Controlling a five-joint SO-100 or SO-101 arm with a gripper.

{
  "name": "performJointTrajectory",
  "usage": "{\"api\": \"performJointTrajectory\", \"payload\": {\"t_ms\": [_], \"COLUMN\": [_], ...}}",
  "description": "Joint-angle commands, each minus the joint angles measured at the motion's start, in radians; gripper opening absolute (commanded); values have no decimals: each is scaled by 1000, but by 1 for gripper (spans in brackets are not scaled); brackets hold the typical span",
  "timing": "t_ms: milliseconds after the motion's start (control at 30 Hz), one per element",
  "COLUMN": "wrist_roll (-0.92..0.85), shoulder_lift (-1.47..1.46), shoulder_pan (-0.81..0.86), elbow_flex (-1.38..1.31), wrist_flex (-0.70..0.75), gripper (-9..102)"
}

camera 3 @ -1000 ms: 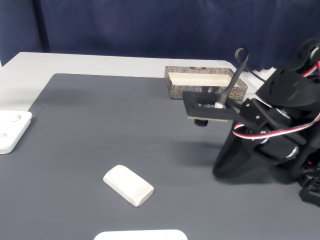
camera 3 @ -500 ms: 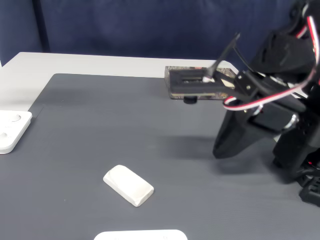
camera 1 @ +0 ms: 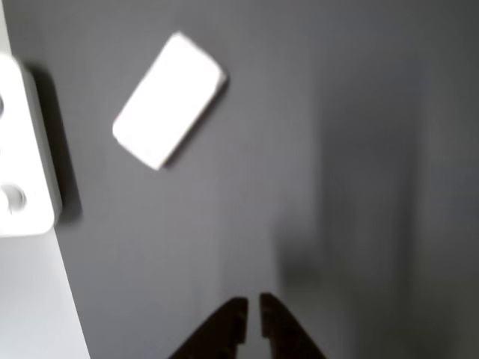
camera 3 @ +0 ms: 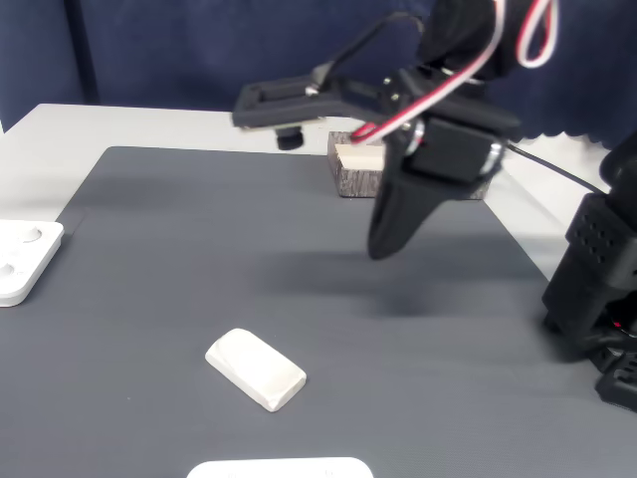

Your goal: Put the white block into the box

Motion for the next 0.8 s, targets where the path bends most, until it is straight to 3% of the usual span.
{"api": "performJointTrajectory", "payload": {"t_ms": [0,767], "wrist_roll": [8,44], "shoulder_lift": [-107,-695], "shoulder_pan": [-8,-130], "elbow_flex": [-186,-834], "wrist_flex": [25,195], "gripper": [-2,-2]}}
